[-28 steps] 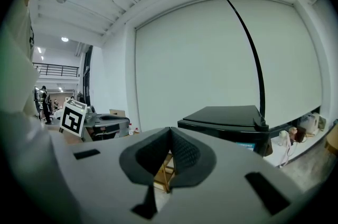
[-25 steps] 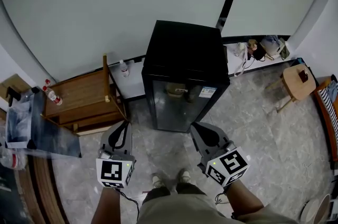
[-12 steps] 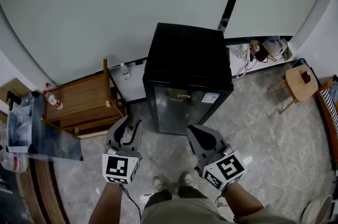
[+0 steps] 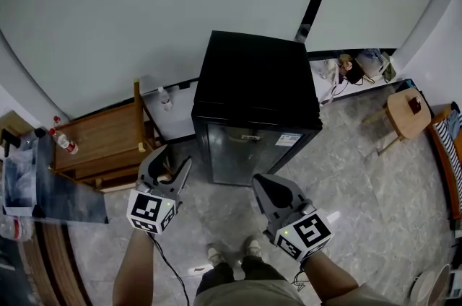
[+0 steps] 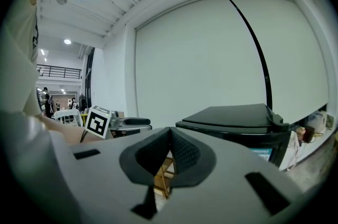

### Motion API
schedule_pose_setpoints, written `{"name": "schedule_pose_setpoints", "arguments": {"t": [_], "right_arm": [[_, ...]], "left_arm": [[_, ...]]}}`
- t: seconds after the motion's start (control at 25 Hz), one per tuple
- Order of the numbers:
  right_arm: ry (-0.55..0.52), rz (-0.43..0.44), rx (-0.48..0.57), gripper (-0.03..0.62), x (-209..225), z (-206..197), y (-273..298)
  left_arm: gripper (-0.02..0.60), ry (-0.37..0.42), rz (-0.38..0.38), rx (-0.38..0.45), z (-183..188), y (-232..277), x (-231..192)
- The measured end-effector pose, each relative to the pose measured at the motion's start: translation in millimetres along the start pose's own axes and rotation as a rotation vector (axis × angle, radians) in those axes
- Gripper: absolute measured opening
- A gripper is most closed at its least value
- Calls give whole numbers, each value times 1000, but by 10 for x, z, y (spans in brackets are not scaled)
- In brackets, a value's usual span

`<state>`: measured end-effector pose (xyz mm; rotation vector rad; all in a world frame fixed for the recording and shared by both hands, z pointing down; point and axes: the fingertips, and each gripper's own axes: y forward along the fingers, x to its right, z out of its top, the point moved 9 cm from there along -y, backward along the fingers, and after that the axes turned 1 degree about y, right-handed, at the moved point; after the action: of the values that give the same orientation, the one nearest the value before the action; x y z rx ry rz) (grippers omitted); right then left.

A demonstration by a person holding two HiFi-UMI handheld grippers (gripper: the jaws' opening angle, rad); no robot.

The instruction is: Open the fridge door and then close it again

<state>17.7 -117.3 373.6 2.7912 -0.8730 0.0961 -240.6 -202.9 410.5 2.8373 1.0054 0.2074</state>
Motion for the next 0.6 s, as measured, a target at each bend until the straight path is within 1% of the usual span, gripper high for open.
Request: {"name": "schedule_pose_setpoints", "arguments": {"t": [0.04, 0.12, 0.28, 0.48, 0.6], "right_arm": [[2, -2, -4, -3, 15, -20, 31], [8, -5, -11, -3, 32, -66, 84], [14, -12, -31, -3, 72, -164, 188], [34, -12, -59, -3, 141, -283, 339], [41, -14, -72, -3, 189, -369, 427]], "left_arm": [[211, 4, -19, 2, -51, 52, -42], [218, 6, -47, 0, -153, 140, -126], [219, 9, -65, -13, -346, 325, -283], [222, 60, -119, -59, -543, 555, -348], [222, 43, -143, -88, -738, 727, -372]]}}
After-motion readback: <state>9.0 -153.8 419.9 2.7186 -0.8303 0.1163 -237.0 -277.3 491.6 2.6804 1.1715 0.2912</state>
